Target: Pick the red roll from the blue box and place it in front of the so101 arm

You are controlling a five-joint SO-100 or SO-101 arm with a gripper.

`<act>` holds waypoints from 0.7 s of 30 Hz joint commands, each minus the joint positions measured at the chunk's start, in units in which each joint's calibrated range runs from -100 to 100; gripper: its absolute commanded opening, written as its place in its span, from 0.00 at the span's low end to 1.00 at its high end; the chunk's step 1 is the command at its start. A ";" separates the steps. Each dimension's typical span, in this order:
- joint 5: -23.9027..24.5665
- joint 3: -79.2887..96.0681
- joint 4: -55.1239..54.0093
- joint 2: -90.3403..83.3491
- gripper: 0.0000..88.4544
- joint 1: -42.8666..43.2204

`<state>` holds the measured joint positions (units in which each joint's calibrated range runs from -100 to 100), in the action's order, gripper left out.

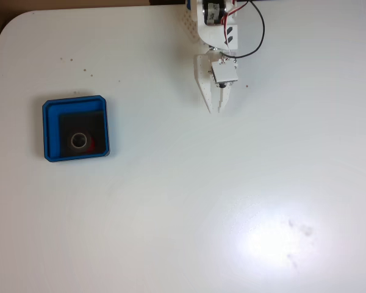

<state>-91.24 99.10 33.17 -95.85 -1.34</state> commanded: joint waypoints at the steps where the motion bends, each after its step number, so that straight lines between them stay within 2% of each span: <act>1: -0.27 0.72 -0.66 -2.81 0.01 0.21; 17: 0.17 0.63 -0.66 -2.81 0.01 -0.67; 21: 0.17 0.63 -0.66 -2.81 0.01 -4.77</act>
<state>-91.24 99.10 33.17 -95.85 -2.92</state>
